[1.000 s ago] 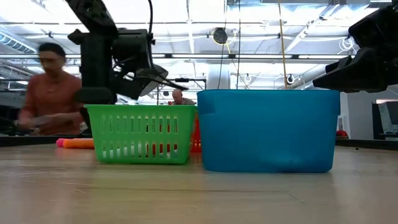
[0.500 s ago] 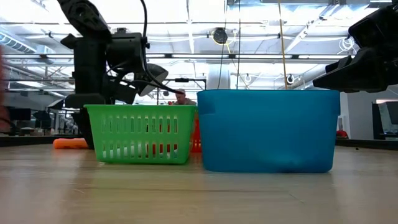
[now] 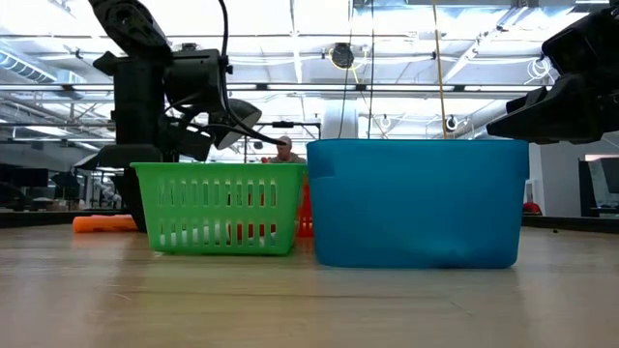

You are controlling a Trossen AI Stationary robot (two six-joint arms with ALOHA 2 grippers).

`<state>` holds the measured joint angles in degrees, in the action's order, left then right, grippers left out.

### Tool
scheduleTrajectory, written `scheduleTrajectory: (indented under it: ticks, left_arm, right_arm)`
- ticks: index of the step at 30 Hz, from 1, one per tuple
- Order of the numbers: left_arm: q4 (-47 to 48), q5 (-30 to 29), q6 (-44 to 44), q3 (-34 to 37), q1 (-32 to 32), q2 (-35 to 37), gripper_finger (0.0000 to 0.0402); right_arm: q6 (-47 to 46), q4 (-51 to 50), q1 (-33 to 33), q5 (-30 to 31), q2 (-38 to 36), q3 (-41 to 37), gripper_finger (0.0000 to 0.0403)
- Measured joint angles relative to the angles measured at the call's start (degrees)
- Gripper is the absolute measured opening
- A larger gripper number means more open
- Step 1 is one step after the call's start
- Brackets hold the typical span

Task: Pick & Place Markers
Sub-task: Put the bottom large orange highlighter pen into the blue bin

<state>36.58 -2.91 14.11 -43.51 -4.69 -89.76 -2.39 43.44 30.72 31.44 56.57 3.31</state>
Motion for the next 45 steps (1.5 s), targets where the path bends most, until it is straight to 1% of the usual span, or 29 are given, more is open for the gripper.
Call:
scheduleTrajectory:
  ticks: [10, 15, 20, 27, 32, 45]
  left_arm:
    - [-0.46, -0.12, 0.74, 0.07, 0.07, -0.04, 0.0063]
    - [-0.56, -0.36, 0.98, 0.07, 0.49, -0.07, 0.0075]
    - [-0.63, -0.59, 1.13, 0.09, 0.70, -0.09, 0.0065]
    - [-0.74, -1.35, 1.42, 0.09, 0.74, -0.11, 0.0074]
    - [-0.76, -1.43, 1.42, 0.09, 0.74, -0.13, 0.0066]
    - [-1.09, -1.60, 1.38, 0.11, 0.74, -0.13, 0.0066]
  right_arm:
    - [0.00, -0.02, 0.02, 0.00, -0.01, 0.00, 0.0000]
    - [0.00, -0.02, 0.01, 0.00, -0.01, 0.00, 0.0000]
    - [0.00, -0.02, 0.00, 0.00, 0.00, 0.01, 0.0000]
    - [0.00, -0.02, 0.01, 0.00, -0.02, 0.01, 0.0000]
    - [0.00, -0.02, 0.01, 0.00, -0.02, 0.02, 0.0000]
    - [0.00, -0.02, 0.01, -0.01, -0.01, 0.01, 0.0000]
